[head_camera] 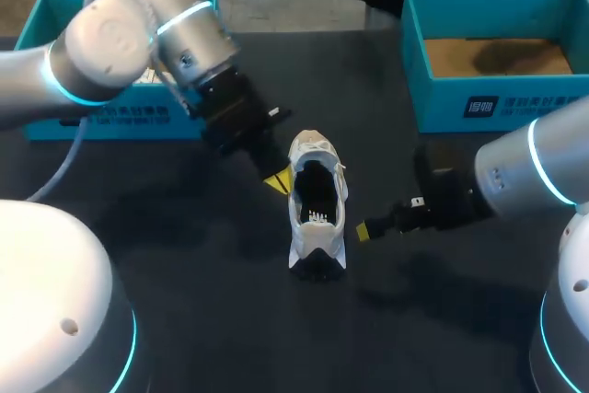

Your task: Take the shoe out of the shoebox, open the shoe tongue, remove and reinsert the insole, then place the shoe into the shoebox

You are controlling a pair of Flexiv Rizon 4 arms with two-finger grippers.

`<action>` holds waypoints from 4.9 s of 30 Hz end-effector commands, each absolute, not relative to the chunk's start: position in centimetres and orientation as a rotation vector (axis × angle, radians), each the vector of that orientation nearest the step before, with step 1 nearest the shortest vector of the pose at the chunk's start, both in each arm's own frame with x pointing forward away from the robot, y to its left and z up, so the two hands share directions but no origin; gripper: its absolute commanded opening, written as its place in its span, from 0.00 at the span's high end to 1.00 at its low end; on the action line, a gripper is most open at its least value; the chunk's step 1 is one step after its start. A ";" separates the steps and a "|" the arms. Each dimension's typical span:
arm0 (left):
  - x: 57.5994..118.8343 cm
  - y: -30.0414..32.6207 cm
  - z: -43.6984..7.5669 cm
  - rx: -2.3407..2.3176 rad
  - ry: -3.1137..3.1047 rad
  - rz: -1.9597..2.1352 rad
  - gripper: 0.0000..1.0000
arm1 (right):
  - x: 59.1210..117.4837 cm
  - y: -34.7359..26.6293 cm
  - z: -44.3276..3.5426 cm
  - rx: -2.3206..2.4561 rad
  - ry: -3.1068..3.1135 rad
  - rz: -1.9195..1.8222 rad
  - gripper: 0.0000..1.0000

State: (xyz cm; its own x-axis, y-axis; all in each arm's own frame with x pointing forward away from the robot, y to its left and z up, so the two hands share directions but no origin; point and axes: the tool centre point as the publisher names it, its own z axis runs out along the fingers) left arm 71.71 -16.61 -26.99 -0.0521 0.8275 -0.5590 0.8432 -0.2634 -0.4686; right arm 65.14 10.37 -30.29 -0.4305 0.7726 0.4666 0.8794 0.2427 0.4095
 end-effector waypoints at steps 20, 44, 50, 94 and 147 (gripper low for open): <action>72.2 -17.9 -25.5 2.397 2.050 -0.886 1.00 | 65.0 2.8 -23.1 -1.610 -2.433 -0.862 0.00; 72.2 -17.9 -25.5 2.397 2.050 -0.886 1.00 | 64.4 -1.5 -17.5 -1.549 -2.503 -0.883 0.00; 72.2 -17.9 -25.5 2.397 2.050 -0.886 1.00 | 64.4 -1.5 -17.5 -1.549 -2.503 -0.883 0.00; 75.3 -20.6 -36.2 2.350 2.146 -0.385 1.00 | 64.4 -1.5 -17.5 -1.549 -2.503 -0.883 0.00; 71.9 -21.1 -39.1 2.179 2.170 -0.397 1.00 | 64.4 -1.5 -17.5 -1.549 -2.503 -0.883 0.00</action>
State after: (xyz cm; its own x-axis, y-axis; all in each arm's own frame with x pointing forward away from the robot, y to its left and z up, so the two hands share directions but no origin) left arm 72.10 -21.75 -39.82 -0.0111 0.9797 -0.2000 0.9863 -0.0223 -0.1635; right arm 64.63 -1.46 -17.39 -0.4915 0.7987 0.3470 0.8400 0.3297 0.4310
